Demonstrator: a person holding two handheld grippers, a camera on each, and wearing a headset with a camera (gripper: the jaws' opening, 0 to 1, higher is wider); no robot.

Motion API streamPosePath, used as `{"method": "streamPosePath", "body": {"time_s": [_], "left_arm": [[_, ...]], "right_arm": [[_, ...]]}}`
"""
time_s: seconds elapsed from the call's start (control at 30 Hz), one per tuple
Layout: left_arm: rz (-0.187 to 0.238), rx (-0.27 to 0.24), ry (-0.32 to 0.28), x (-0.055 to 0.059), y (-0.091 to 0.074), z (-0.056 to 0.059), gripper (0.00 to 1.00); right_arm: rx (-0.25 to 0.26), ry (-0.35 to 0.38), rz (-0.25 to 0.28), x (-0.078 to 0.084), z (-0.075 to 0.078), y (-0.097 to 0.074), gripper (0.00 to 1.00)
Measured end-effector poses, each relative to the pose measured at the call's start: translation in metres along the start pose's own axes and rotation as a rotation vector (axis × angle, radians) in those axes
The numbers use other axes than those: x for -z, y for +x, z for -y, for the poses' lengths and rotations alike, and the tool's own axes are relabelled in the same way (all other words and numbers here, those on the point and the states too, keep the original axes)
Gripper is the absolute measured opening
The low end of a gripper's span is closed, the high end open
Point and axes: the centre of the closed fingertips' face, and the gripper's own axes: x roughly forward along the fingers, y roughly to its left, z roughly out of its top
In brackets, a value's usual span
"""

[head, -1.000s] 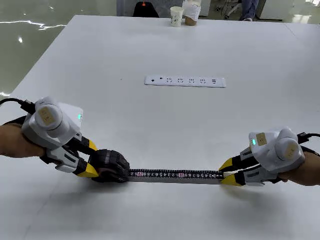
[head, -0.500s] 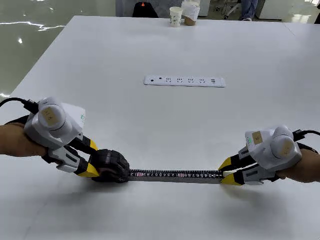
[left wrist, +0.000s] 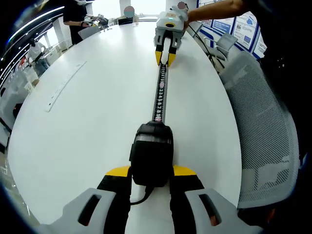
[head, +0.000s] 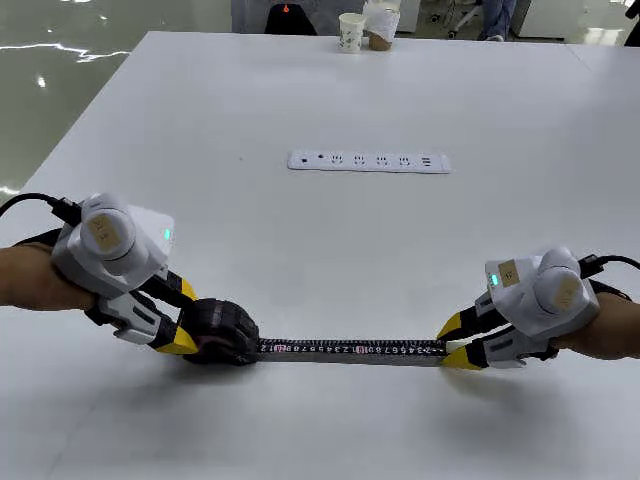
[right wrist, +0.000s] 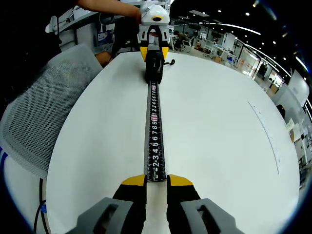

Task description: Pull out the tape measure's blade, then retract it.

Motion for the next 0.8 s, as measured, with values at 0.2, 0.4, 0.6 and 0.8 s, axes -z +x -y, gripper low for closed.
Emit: {"method": "streamPosePath", "body": {"time_s": [0.2, 0.4, 0.6, 0.8], "left_arm": [[0.0, -0.014, 0.016, -0.001, 0.0, -0.001, 0.26], [0.009, -0.026, 0.003, -0.002, -0.003, -0.003, 0.29], [0.01, -0.032, -0.019, 0.001, -0.006, -0.001, 0.35], [0.025, -0.044, -0.076, 0.005, -0.01, 0.004, 0.46]], "right_arm": [[0.015, -0.021, -0.018, 0.002, 0.002, -0.001, 0.17], [0.028, 0.0, -0.011, 0.003, 0.003, -0.004, 0.2], [0.041, 0.012, -0.004, 0.002, 0.002, -0.01, 0.25], [0.056, 0.05, 0.002, 0.004, -0.002, -0.015, 0.32]]}}
